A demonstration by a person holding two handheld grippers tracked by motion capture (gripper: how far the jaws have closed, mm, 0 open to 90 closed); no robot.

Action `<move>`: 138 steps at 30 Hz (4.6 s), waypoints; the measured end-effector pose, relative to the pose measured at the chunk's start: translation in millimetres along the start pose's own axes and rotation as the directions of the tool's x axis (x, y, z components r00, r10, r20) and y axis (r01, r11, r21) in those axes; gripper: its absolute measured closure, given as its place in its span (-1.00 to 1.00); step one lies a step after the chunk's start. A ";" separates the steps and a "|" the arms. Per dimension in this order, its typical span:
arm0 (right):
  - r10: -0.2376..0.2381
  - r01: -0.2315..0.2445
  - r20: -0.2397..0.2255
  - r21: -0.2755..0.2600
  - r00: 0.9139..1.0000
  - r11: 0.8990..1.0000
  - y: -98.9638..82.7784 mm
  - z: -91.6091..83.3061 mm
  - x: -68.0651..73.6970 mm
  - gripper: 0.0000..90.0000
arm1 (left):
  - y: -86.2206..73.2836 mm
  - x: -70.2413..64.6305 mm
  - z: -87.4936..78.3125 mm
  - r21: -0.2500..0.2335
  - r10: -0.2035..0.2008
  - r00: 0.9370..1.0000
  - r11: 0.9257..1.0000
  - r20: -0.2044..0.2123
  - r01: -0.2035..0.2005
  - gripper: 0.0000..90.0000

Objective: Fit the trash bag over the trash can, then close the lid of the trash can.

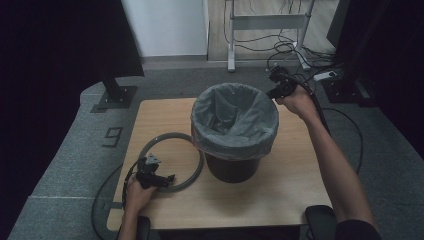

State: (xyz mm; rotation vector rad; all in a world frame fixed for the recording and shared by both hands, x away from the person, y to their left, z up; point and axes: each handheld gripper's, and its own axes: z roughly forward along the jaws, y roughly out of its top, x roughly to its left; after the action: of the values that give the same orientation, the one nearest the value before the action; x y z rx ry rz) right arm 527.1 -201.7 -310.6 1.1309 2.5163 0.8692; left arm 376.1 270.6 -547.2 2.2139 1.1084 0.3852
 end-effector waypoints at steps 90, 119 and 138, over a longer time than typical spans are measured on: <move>0.138 -0.119 0.120 -0.152 0.983 0.981 -293.3 86.1 39.0 -1.00 | 3.7 -4.4 -5.9 0.001 -0.030 0.998 1.000 -0.051 0.030 -1.00; 0.137 -0.118 0.120 -0.152 0.983 0.981 -293.3 86.0 38.9 -1.00 | -19.0 44.6 -18.5 -0.024 -0.184 0.967 0.983 -0.175 0.183 -1.00; 0.137 -0.119 0.120 -0.152 0.983 0.981 -293.3 86.0 39.0 -1.00 | -23.2 56.1 -25.6 -0.122 -0.304 0.918 0.952 -0.256 0.281 -0.10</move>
State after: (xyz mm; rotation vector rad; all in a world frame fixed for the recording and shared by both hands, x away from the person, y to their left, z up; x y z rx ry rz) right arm 364.7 -289.6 -557.3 1.2695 2.2581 0.9604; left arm 382.7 336.1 -543.6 1.9209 1.5184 0.6053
